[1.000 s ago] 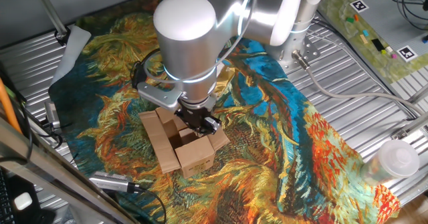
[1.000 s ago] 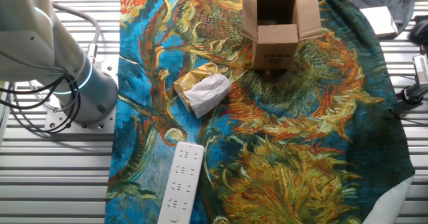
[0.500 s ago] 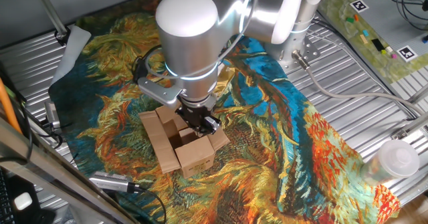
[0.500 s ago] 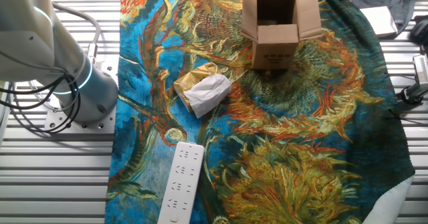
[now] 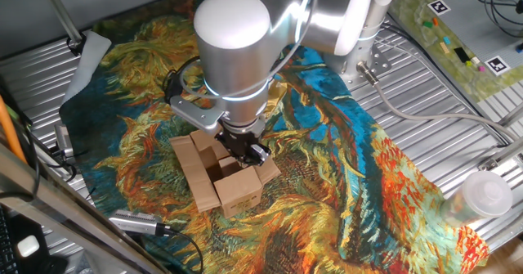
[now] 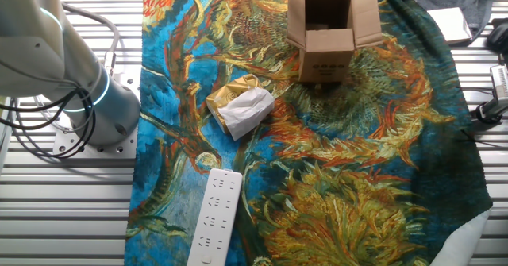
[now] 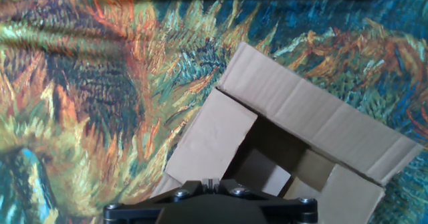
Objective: Cover the box
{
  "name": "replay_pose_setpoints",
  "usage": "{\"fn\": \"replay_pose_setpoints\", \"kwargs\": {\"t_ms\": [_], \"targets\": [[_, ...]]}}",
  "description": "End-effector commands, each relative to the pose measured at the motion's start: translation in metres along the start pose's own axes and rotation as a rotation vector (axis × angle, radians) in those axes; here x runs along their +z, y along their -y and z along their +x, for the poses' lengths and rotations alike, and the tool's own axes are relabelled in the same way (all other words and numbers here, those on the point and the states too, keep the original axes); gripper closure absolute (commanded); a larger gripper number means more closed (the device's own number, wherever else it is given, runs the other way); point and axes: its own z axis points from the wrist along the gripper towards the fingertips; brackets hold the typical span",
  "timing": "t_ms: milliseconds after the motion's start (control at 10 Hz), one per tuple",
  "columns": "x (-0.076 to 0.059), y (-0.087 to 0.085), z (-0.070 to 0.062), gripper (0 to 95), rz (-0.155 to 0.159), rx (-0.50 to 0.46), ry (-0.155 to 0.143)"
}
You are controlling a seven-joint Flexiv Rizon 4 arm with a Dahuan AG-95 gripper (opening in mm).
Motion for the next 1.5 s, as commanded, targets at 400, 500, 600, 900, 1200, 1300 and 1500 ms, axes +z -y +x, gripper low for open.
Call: {"fn": "replay_pose_setpoints", "kwargs": {"t_ms": [400, 500, 600, 900, 1200, 1300, 1500], "targets": [[0.000, 0.001, 0.001, 95.0, -0.006, 0.006, -0.001], [0.000, 0.001, 0.001, 95.0, -0.005, -0.001, -0.003], [0.000, 0.001, 0.001, 95.0, -0.007, -0.006, -0.002], [0.000, 0.001, 0.001, 95.0, -0.008, -0.008, 0.001], [-0.009, -0.005, 0.015, 95.0, -0.015, -0.008, 0.003], [-0.011, -0.005, 0.025, 95.0, -0.017, -0.009, 0.004], [-0.010, -0.011, 0.057, 95.0, -0.033, -0.007, 0.014]]}}
